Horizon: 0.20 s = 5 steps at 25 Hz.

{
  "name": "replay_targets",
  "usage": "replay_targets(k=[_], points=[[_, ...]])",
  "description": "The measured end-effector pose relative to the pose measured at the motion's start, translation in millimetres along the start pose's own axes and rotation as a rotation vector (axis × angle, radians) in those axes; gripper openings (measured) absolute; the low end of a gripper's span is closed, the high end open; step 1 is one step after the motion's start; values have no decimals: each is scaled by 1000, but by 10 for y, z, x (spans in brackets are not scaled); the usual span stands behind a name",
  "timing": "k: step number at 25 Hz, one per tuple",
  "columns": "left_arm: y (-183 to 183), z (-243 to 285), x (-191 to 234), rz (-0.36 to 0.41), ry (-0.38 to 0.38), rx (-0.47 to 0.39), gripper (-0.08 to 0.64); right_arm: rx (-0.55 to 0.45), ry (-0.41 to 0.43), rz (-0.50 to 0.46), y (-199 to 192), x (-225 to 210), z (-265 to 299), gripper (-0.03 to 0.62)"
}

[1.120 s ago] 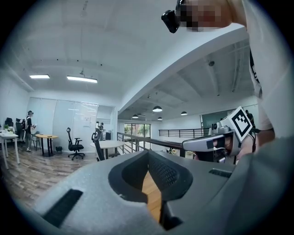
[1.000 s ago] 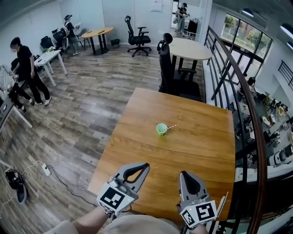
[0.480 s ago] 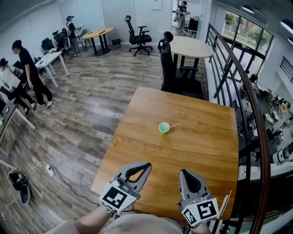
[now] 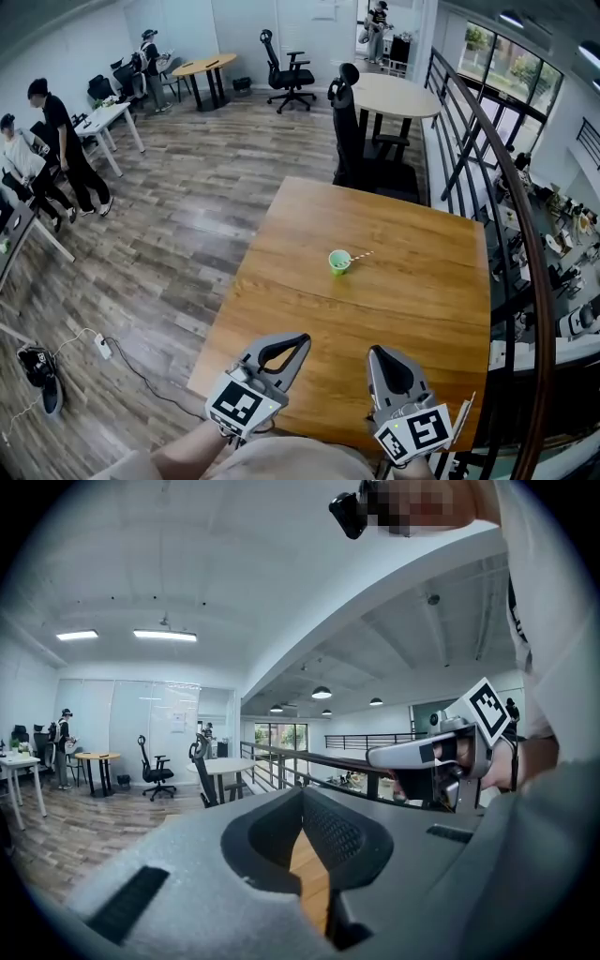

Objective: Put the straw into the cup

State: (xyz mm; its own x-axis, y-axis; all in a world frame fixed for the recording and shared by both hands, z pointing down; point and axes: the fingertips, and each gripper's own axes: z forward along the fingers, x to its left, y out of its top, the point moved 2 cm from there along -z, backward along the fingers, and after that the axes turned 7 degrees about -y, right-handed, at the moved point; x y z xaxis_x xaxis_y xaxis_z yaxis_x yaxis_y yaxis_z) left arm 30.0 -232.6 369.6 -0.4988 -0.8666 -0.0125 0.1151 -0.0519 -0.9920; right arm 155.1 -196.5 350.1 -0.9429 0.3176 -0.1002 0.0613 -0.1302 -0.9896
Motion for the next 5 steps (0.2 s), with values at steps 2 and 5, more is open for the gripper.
replay_targets(k=[2, 5], points=[[-8, 4, -4, -4, 4, 13, 15, 0, 1, -2, 12, 5, -6, 21], [-39, 3, 6, -9, 13, 30, 15, -1, 6, -8, 23, 36, -14, 21]])
